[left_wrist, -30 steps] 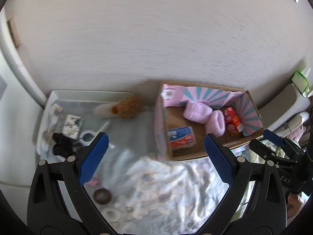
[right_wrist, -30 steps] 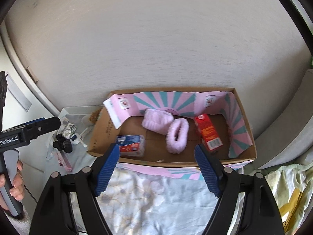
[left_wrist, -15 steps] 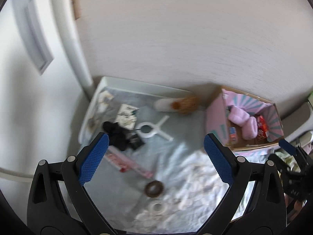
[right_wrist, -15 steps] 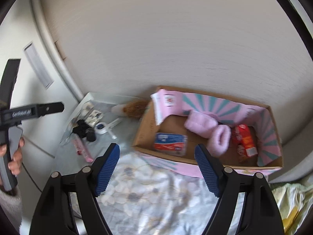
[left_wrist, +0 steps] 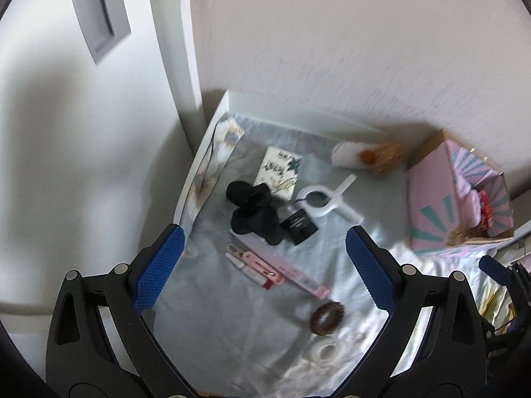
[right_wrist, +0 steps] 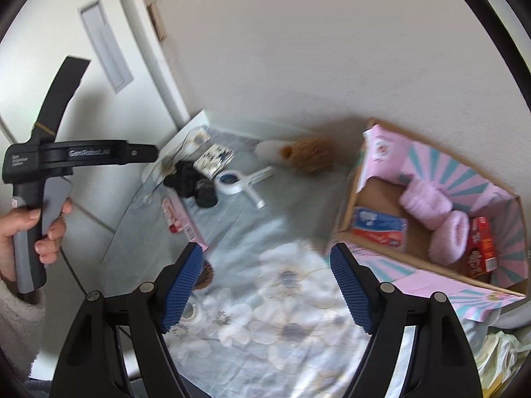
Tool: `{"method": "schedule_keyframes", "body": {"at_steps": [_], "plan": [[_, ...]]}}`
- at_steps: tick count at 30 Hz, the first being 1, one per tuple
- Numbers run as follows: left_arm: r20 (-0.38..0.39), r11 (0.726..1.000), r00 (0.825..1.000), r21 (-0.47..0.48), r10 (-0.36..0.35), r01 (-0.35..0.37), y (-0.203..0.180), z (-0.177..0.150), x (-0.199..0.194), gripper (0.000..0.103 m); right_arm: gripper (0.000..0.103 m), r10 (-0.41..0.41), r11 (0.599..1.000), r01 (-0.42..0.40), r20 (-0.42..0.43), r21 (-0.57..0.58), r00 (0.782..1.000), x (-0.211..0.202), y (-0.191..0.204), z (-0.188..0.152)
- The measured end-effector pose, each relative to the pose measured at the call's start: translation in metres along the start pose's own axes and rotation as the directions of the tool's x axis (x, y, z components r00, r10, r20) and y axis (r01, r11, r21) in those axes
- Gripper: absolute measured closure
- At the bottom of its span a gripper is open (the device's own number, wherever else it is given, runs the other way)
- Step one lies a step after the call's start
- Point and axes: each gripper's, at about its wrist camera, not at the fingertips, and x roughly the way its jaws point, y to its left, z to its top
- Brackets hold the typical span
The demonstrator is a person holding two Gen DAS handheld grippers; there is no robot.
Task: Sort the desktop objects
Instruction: 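Grasp the black hair ties with the left tool while the right tool grasps the brown hair tie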
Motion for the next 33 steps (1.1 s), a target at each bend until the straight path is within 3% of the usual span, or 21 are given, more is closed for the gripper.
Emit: {"method": "schedule_keyframes", "body": {"at_steps": [16, 33], "plan": [[-0.061, 0.999, 0.998, 0.049, -0.014, 0.017, 0.01, 0.007, 0.074, 0.005, 0.027, 0.046, 0.996, -0.058, -0.16, -0.071, 0.986, 0.083, 0.053, -0.024], [-0.053, 0.996, 0.998, 0.076, -0.031, 0.035, 0.014, -0.001, 0.091, 0.009, 0.027, 0.069, 0.995, -0.082, -0.186, -0.064, 0.98, 0.102, 0.064, -0.03]]}}
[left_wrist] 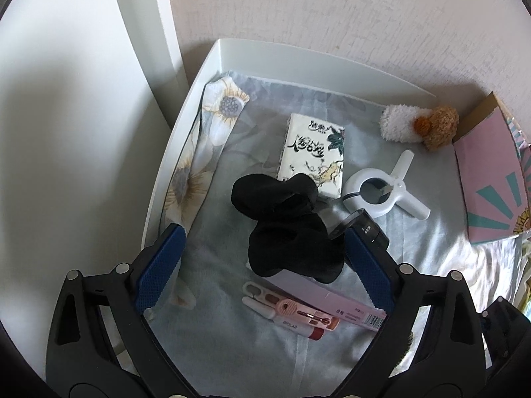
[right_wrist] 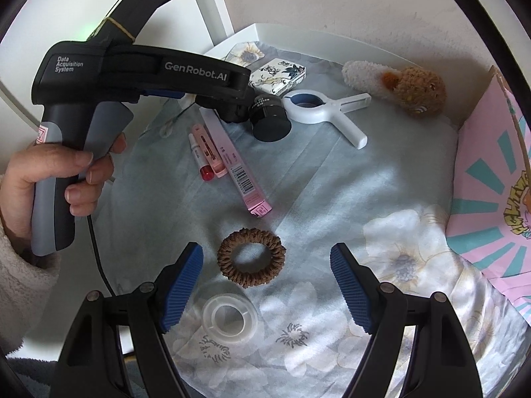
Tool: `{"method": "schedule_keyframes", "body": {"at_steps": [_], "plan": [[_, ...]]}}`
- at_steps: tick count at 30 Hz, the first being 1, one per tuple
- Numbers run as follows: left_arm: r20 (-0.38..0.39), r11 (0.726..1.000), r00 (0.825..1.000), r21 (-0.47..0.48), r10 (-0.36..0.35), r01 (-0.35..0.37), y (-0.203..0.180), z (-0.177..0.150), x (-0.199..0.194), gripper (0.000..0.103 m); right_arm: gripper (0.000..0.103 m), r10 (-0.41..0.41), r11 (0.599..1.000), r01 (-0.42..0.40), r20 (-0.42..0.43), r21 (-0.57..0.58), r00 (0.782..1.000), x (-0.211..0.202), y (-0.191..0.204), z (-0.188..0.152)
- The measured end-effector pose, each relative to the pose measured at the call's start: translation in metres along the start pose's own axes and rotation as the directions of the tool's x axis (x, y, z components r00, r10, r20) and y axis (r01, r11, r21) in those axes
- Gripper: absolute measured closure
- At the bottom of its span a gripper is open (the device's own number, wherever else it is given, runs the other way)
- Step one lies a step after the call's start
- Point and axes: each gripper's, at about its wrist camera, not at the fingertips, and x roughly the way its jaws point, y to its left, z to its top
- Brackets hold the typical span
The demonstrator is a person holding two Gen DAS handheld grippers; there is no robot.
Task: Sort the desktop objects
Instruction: 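Grasp the black hair ties with the left tool while the right tool grasps the brown hair tie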
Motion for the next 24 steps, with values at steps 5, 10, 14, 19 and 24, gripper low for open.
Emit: {"method": "schedule_keyframes", "body": {"at_steps": [5, 10, 14, 19, 24], "plan": [[-0.003, 1.0, 1.0, -0.007, -0.011, 0.011, 0.002, -0.001, 0.0, 0.029, 0.027, -0.019, 1.0, 0.019, 0.005, -0.017, 1.0, 0.002, 0.004, -0.002], [-0.036, 0.999, 0.999, -0.026, -0.024, 0.023, 0.006, -0.004, 0.005, 0.044, 0.052, -0.04, 0.998, 0.039, -0.012, -0.052, 0.999, 0.008, 0.008, -0.004], [-0.027, 0.999, 0.999, -0.036, -0.04, 0.039, 0.005, -0.004, 0.003, 0.067, 0.072, -0.037, 0.998, 0.036, -0.017, -0.054, 0.999, 0.009, 0.009, -0.006], [-0.011, 0.997, 0.998, -0.053, -0.064, 0.063, 0.004, -0.003, -0.002, 0.083, 0.092, -0.025, 0.999, 0.025, 0.003, -0.033, 1.0, 0.004, 0.004, -0.005], [0.001, 0.994, 0.997, -0.072, -0.082, 0.082, 0.003, -0.001, -0.008, 0.088, 0.095, -0.019, 1.0, 0.019, 0.025, -0.018, 0.999, -0.003, 0.0, -0.004]]}}
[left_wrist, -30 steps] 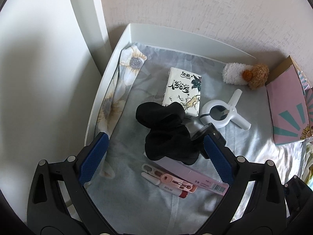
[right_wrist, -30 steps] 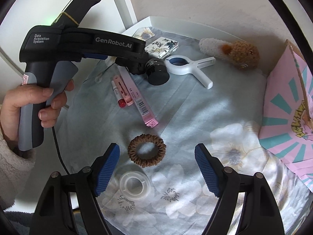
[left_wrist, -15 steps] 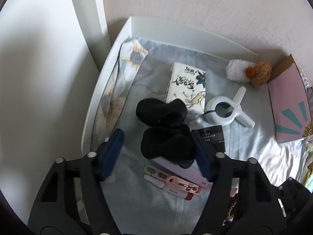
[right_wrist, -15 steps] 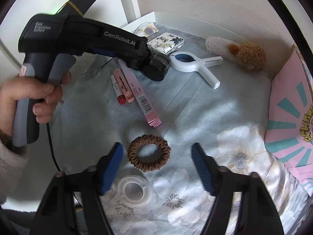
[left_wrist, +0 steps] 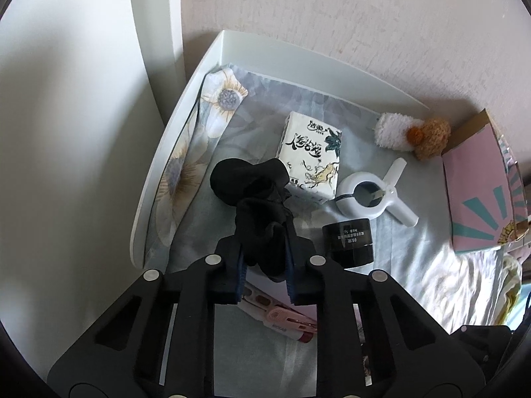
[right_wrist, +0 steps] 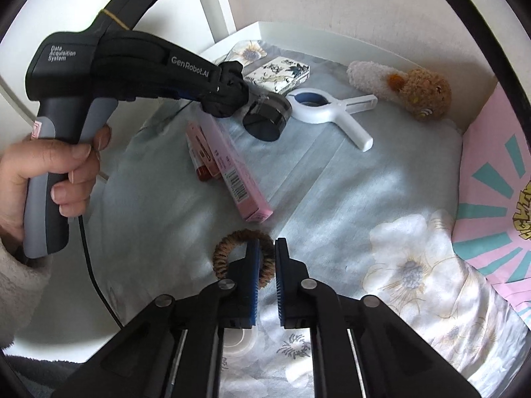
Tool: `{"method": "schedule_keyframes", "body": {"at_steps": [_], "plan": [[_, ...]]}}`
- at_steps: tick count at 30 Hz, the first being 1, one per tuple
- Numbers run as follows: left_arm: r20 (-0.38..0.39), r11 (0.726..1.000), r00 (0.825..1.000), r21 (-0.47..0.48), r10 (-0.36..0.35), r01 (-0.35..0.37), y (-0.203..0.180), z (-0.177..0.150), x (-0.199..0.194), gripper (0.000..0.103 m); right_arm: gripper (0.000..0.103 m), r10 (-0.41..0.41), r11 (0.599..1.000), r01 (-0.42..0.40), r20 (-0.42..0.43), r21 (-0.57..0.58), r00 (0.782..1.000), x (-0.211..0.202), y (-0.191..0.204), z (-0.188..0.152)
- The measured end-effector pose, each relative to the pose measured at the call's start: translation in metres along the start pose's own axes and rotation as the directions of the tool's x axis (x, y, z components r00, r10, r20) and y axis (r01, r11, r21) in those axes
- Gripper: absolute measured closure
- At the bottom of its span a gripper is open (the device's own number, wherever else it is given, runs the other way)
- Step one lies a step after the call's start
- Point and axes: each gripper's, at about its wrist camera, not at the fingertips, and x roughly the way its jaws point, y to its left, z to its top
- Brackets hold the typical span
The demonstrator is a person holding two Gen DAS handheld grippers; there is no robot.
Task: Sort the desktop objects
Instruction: 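Grasp the black hair ties with the left tool while the right tool grasps the brown hair tie, then lift the black hair ties with the left tool while the right tool lifts the brown hair tie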
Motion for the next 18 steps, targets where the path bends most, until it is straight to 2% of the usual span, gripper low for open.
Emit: {"method": "schedule_keyframes", "body": {"at_steps": [6, 8, 11, 13, 15, 17, 18], "plan": [[0.025, 1.0, 1.0, 0.005, -0.003, 0.003, -0.004, 0.002, -0.013, 0.088, 0.095, 0.004, 1.0, -0.004, 0.014, 0.016, 1.0, -0.007, -0.001, 0.0], [0.026, 1.0, 1.0, 0.014, 0.0, 0.0, -0.006, 0.003, -0.015, 0.088, 0.095, 0.022, 1.0, -0.022, -0.005, 0.022, 1.0, -0.005, 0.0, -0.001], [0.033, 1.0, 0.999, 0.024, -0.001, 0.0, -0.009, 0.002, -0.019, 0.088, 0.092, 0.03, 0.999, -0.03, -0.019, 0.04, 0.999, -0.008, -0.004, -0.022], [0.035, 1.0, 0.999, 0.031, -0.003, 0.002, -0.008, 0.007, -0.02, 0.088, 0.084, 0.057, 0.997, -0.056, -0.028, 0.054, 0.998, 0.004, 0.011, -0.01], [0.036, 0.999, 0.999, 0.037, -0.005, 0.004, -0.003, 0.003, -0.019, 0.088, 0.06, 0.065, 0.996, -0.063, -0.03, 0.058, 0.997, 0.005, 0.015, -0.011], [0.035, 0.999, 0.999, 0.04, -0.008, 0.007, 0.009, 0.004, -0.02, 0.088, 0.052, 0.061, 0.997, -0.06, -0.016, 0.053, 0.998, 0.004, 0.019, -0.013], [0.036, 0.999, 0.999, 0.041, -0.009, 0.008, 0.008, 0.005, -0.021, 0.088, 0.052, 0.05, 0.998, -0.049, -0.008, 0.047, 0.999, 0.003, 0.021, -0.014]]}}
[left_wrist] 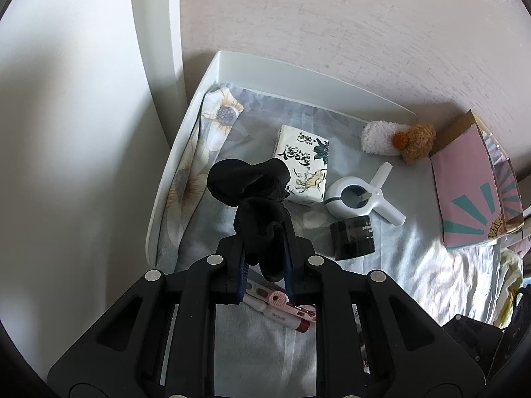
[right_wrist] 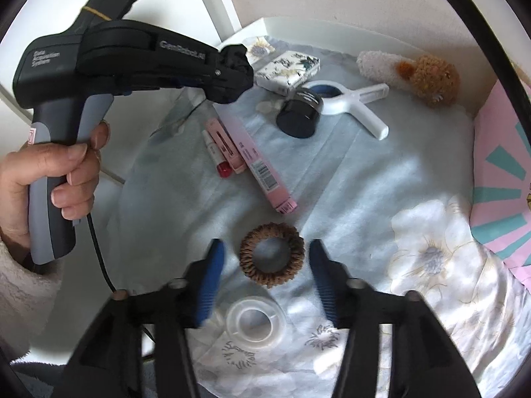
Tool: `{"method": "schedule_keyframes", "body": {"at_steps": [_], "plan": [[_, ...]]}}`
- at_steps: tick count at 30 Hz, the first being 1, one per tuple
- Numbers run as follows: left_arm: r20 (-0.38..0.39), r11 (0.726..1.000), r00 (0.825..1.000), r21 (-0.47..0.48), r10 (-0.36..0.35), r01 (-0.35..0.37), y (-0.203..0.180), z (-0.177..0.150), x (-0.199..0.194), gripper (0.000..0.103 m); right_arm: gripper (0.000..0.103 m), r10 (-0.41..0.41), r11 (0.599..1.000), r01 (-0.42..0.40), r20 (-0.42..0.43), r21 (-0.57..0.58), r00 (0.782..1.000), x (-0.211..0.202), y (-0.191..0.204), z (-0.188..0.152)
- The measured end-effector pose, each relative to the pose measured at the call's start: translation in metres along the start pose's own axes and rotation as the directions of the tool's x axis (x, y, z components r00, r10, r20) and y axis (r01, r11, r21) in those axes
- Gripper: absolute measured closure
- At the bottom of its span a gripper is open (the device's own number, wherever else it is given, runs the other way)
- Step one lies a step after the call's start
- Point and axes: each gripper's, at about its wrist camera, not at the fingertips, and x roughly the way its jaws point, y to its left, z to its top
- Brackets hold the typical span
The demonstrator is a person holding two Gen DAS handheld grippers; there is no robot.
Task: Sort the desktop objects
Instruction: 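Lift the black hair ties with the left tool while the right tool lifts the brown hair tie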
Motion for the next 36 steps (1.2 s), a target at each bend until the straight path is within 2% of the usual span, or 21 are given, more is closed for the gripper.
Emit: {"method": "schedule_keyframes", "body": {"at_steps": [5, 10, 12, 13, 15, 18, 23, 27, 31, 36], "plan": [[0.003, 1.0, 1.0, -0.003, -0.006, 0.006, -0.002, -0.001, -0.003, 0.088, 0.052, -0.078, 0.997, 0.077, -0.026, -0.02, 0.997, 0.01, 0.004, -0.005], [0.008, 1.0, 1.0, 0.007, -0.008, 0.008, 0.002, 0.001, 0.002, 0.088, 0.052, -0.11, 0.992, 0.109, -0.014, -0.057, 0.994, 0.012, 0.012, -0.011], [0.009, 1.0, 1.0, 0.009, -0.011, 0.011, 0.004, -0.001, 0.002, 0.088, 0.066, -0.095, 0.994, 0.094, -0.013, -0.059, 0.995, 0.013, 0.014, -0.013], [0.011, 1.0, 1.0, 0.01, -0.012, 0.011, 0.005, -0.001, 0.0, 0.088, 0.078, -0.08, 0.995, 0.079, -0.012, -0.058, 0.997, 0.012, 0.015, -0.013], [0.015, 1.0, 1.0, 0.013, -0.012, 0.012, 0.005, -0.001, -0.001, 0.088, 0.09, -0.077, 0.995, 0.076, -0.007, -0.061, 0.997, 0.011, 0.018, -0.014], [0.019, 1.0, 1.0, 0.013, -0.017, 0.017, 0.004, 0.0, -0.003, 0.088, 0.094, -0.073, 0.996, 0.073, -0.001, -0.052, 0.997, 0.008, 0.019, -0.015], [0.027, 0.999, 0.999, 0.023, -0.026, 0.026, 0.003, 0.002, -0.007, 0.088, 0.095, -0.066, 0.998, 0.066, 0.032, -0.016, 0.997, -0.004, 0.018, -0.013], [0.027, 0.999, 0.999, 0.027, -0.037, 0.037, 0.002, 0.002, -0.009, 0.088, 0.095, -0.035, 0.999, 0.035, 0.016, -0.013, 0.999, -0.004, 0.021, -0.012], [0.029, 0.998, 0.999, 0.035, -0.044, 0.043, 0.002, 0.003, -0.013, 0.088, 0.095, -0.052, 0.999, 0.053, 0.054, -0.01, 0.997, -0.014, 0.025, -0.015], [0.04, 0.997, 0.997, 0.041, -0.059, 0.058, -0.003, 0.007, -0.028, 0.088, 0.095, -0.059, 0.998, 0.057, 0.089, 0.024, 0.994, -0.02, 0.005, 0.015]]}}
